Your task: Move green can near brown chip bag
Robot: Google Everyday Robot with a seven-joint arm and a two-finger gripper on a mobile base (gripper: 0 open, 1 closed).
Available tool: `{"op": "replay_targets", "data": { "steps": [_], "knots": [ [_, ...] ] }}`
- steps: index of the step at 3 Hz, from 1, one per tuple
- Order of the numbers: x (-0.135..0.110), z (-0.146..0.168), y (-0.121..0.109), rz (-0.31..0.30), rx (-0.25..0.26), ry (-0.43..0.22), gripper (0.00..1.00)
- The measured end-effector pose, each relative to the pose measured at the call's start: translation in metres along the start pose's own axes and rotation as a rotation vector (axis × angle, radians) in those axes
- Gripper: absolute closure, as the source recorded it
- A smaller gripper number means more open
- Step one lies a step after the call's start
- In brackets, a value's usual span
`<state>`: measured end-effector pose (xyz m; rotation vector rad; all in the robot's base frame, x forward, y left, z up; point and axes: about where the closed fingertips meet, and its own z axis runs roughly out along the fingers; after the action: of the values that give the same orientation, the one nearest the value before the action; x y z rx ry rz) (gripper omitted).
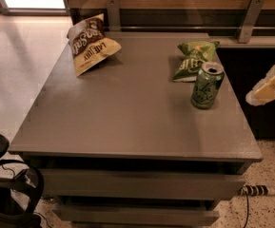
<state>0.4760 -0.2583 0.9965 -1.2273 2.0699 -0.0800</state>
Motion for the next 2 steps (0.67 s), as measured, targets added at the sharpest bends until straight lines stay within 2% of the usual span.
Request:
{"op": "replay_targets", "data": {
  "steps": [1, 2],
  "knots": [
    [0.011, 0.018, -0.011, 0.142, 0.063, -0.201, 0.0],
    [0.012, 0.035, -0.005, 0.234, 0.082, -0.342, 0.0]
  ]
}}
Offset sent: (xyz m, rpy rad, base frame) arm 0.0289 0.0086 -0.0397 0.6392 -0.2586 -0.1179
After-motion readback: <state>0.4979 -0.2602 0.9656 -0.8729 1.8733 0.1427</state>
